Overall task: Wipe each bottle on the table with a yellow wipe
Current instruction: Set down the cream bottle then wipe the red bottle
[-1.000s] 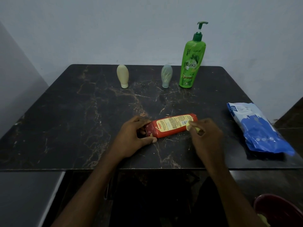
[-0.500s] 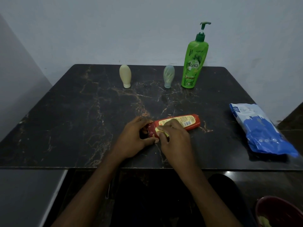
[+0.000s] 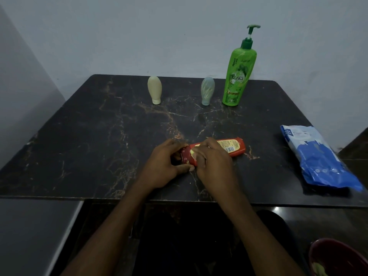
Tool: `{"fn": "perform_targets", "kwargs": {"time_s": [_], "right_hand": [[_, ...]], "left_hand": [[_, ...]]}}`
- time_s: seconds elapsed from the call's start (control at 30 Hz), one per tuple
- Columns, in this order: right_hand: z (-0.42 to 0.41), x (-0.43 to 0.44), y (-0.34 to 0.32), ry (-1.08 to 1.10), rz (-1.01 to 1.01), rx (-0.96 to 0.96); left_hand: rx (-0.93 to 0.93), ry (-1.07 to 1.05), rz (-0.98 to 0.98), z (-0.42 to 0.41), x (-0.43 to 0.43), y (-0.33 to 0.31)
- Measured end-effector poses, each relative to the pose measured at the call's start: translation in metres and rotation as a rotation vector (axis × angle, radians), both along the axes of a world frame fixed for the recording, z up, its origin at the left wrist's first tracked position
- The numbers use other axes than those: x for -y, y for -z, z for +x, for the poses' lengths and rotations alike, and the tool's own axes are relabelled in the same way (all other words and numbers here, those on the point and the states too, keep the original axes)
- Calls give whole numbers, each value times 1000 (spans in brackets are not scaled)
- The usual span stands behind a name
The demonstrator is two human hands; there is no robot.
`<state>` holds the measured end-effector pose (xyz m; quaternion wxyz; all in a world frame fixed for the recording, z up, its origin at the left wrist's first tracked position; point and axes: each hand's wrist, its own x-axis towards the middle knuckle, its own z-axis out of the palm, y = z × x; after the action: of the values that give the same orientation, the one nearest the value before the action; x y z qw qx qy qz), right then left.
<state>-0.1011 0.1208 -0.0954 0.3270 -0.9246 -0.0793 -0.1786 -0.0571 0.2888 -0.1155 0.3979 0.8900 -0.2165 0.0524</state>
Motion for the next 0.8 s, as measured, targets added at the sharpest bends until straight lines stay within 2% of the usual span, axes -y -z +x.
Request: {"fn": "perform_targets", "kwargs": {"time_s": [0.17,0.37,0.5,0.63,0.8], "right_hand": [[-3,1,8,10,-16,45],[1,65,16,334,64,-47],[9,94,18,444,147,-69],[5,65,15,402,191,-90],[-8,7,21,161,86,18]], "left_hand": [[-18,0,-5,0,-1,0],[-48,6,-8,0,-3,-1],[-61,13,2,0,-1,-2],[-59,12,21,-1,0,-4],[-44,-4,20,-2,1,-3]]}}
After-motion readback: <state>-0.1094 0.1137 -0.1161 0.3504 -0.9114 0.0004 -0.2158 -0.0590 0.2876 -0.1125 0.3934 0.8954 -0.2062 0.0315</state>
